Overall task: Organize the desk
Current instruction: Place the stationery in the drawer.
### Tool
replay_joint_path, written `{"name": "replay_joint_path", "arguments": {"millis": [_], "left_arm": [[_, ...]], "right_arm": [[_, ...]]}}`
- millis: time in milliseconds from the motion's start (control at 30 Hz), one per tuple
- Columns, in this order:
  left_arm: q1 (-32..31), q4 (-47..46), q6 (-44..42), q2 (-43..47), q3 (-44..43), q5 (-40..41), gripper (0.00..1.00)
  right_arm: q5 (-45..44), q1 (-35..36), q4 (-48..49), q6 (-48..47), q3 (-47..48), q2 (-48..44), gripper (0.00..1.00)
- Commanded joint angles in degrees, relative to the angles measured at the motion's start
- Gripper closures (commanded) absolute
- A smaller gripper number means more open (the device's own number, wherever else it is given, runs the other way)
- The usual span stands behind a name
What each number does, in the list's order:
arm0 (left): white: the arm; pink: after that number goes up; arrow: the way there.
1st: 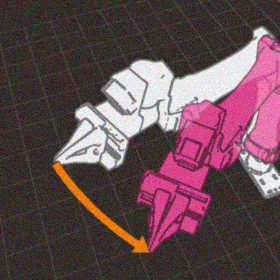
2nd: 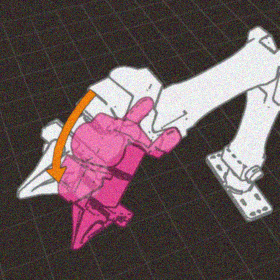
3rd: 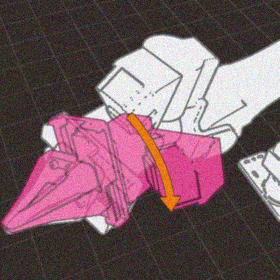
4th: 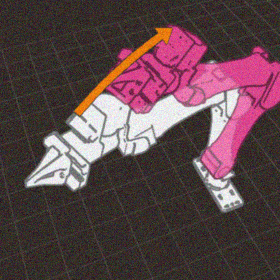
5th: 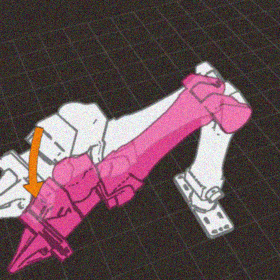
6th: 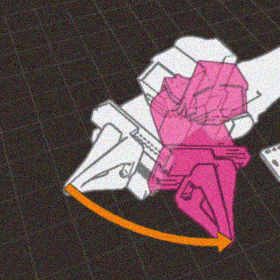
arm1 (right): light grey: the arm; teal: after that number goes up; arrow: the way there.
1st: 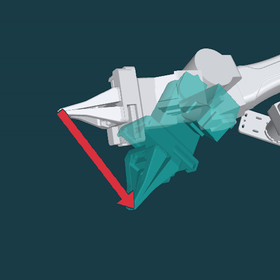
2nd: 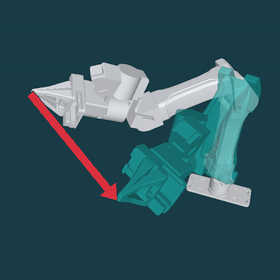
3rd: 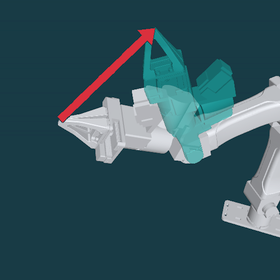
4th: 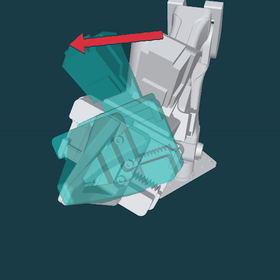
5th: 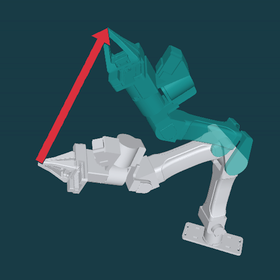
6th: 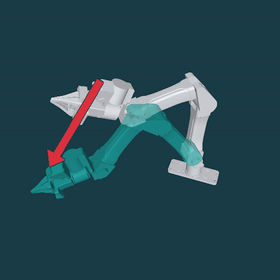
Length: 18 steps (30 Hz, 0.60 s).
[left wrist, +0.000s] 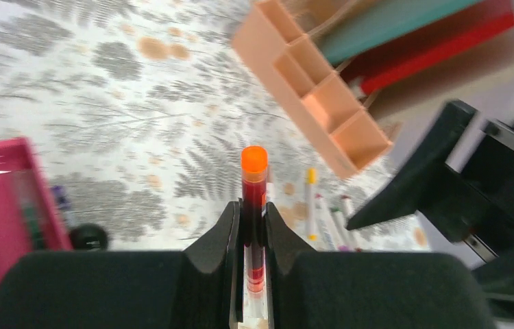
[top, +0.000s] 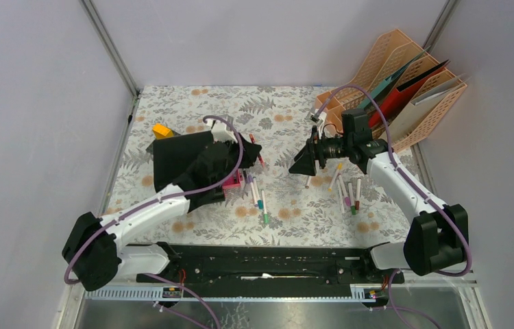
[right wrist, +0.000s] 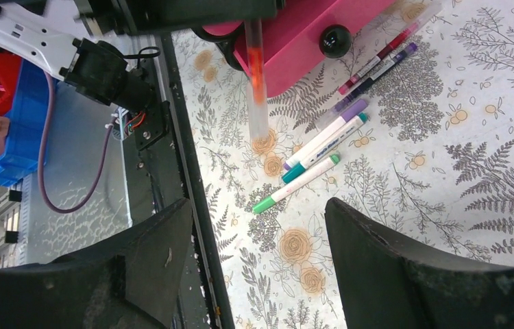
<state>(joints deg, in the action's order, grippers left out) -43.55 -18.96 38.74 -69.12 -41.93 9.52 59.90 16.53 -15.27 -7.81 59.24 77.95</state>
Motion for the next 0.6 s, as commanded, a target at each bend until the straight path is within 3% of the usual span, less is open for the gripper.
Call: {"name": "replay_joint_path", "arguments": {"millis": [0, 333, 567], "left_arm": [[0.15, 25.38, -6.54, -0.61, -10.66, 13.84, 1.0], [-1.19, 38.16, -15.0, -7.91, -19.27, 27.61, 1.0], [-2.06, 39.88, -17.88, -9.93, -20.1, 33.99, 1.0]], "right_arm": [[-0.9, -0.1, -1.16, -2.52, 2.02, -1.5, 0.22], [-1.32, -0.15, -1.8, -3.59, 2.06, -1.24, 0.21], [-1.13, -0.1, -1.96, -3.71, 2.1, -0.96, 0.21]]}}
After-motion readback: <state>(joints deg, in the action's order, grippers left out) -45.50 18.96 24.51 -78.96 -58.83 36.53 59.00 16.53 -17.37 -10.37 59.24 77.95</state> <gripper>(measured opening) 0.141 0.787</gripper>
